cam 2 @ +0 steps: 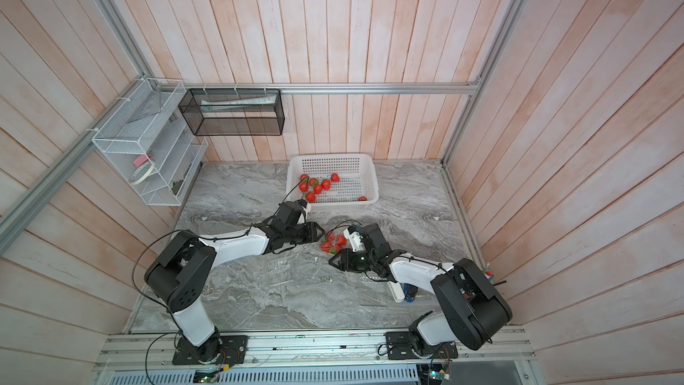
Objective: Pack strawberries into containers
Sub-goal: Close the packing box at the center of the board.
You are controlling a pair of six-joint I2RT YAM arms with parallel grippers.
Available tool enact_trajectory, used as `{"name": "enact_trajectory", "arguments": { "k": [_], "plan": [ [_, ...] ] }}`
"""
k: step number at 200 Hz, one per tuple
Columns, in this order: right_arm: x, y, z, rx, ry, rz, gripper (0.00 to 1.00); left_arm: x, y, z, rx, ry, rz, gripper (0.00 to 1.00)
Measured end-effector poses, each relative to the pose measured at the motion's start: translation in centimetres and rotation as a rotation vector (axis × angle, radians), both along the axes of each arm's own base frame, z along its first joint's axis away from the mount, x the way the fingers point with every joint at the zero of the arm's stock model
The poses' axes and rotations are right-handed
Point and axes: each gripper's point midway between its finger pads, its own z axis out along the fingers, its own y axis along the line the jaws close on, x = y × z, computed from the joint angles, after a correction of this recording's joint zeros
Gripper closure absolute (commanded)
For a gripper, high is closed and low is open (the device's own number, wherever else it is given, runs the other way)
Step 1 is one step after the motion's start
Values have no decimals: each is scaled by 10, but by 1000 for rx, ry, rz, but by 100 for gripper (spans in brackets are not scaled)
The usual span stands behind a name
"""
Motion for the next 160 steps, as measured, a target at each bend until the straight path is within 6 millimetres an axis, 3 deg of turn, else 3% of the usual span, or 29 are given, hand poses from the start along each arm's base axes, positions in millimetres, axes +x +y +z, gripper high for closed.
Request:
{"name": "enact_trajectory", "arguments": {
  "k": [32,78,121,160],
  "plan": [
    [-5,-26,0,-5,25,-48,44,8,-8,11,-7,-25,-12,54],
    [22,-62,15,16,-5,-192,39,11,-27,23,-24,-46,-49,54],
    [48,-72,11,70,37,-258,32,-3,-46,25,-35,-42,-100,54],
    [66,-65,2,128,65,-274,34,-11,-53,4,-21,9,-117,54]
  ]
}}
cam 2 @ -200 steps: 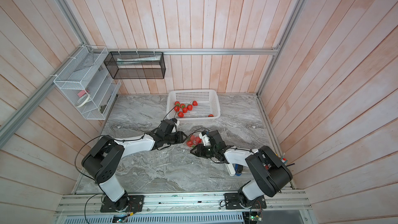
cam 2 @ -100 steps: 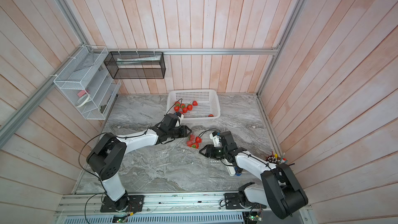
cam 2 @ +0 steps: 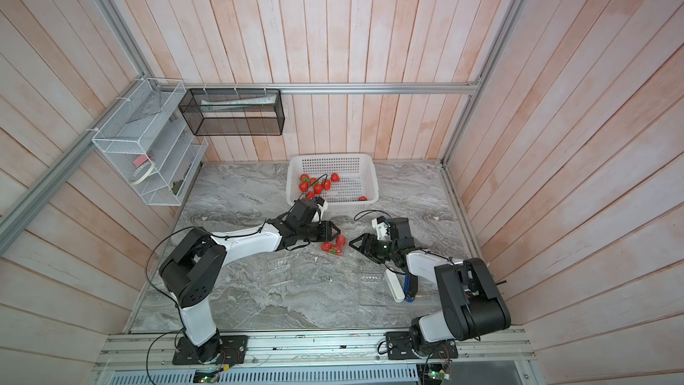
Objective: Pack strawberries into containers
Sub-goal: Close the packing box at the center of the board.
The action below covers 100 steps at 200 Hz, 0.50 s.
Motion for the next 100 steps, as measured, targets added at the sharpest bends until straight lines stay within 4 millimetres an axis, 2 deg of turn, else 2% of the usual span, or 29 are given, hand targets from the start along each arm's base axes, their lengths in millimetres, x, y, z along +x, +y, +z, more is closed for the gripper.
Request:
{"name": "enact_trajectory", "arguments": {
  "k": [17,59,81,100],
  "plan": [
    [6,3,1,22,-7,-4,38,-1,-3,-7,2,15,-6,54],
    [32,10,3,44,-33,-16,38,2,-8,1,-17,7,-9,54],
    [40,12,0,47,-35,-18,39,2,-8,-1,-15,11,-9,54],
    [47,14,-7,52,-24,-20,44,2,-8,-2,-14,12,-9,54]
  ]
}}
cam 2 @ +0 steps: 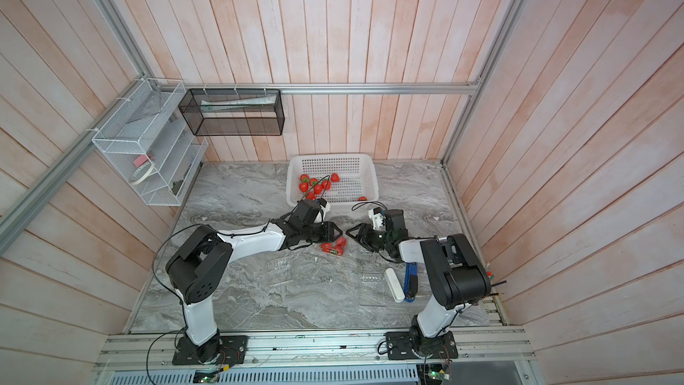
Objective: Pack strawberries into containers
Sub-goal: Close the packing box at the center of the board.
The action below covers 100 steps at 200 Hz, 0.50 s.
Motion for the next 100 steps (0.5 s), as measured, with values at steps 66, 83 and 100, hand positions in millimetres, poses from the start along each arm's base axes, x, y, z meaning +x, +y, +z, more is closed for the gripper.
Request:
{"name": "enact_trajectory", "arguments": {
  "k": [66,83,100],
  "plan": [
    [7,8,-11,40,21,12,51,0,-1,0,-2,-2,0,54],
    [7,13,-12,59,18,25,52,1,0,0,-2,-2,1,54],
    [7,18,-13,82,21,34,55,1,-1,0,-2,-2,0,54]
  ]
}}
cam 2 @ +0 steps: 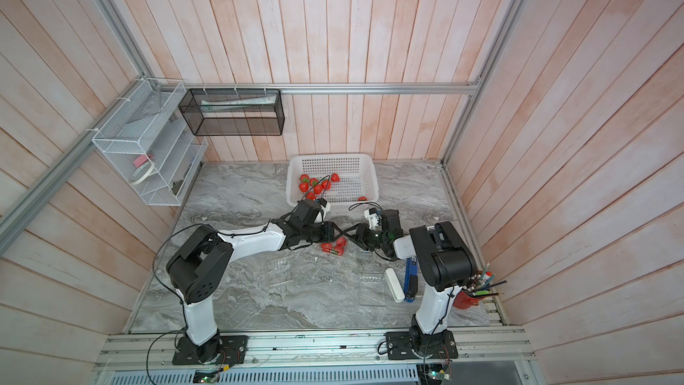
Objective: Pack strawberries into containers
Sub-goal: Close the packing box at the center of the board.
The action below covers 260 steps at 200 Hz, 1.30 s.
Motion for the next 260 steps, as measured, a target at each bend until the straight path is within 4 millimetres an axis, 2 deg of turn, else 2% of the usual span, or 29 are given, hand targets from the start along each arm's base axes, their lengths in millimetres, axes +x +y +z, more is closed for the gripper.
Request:
{"name": "enact_trajectory", "arguments": {
  "k": [48,83,108,141,189,260],
  "plan": [
    [1,5,1,35,6,-1,66,1,-1,0,-2,-2,0,54],
    [2,7,4,44,-3,-1,68,1,-1,0,-2,-2,0,54],
    [-1,7,3,52,2,1,54,1,-1,-1,-2,-2,0,54],
    [-11,7,0,64,15,14,50,1,-1,-1,-2,-2,0,54],
    [-19,5,-1,71,22,18,62,1,-1,0,-5,-1,4,54],
    [-20,6,3,94,10,15,71,1,-1,0,-7,0,6,54]
  ]
}}
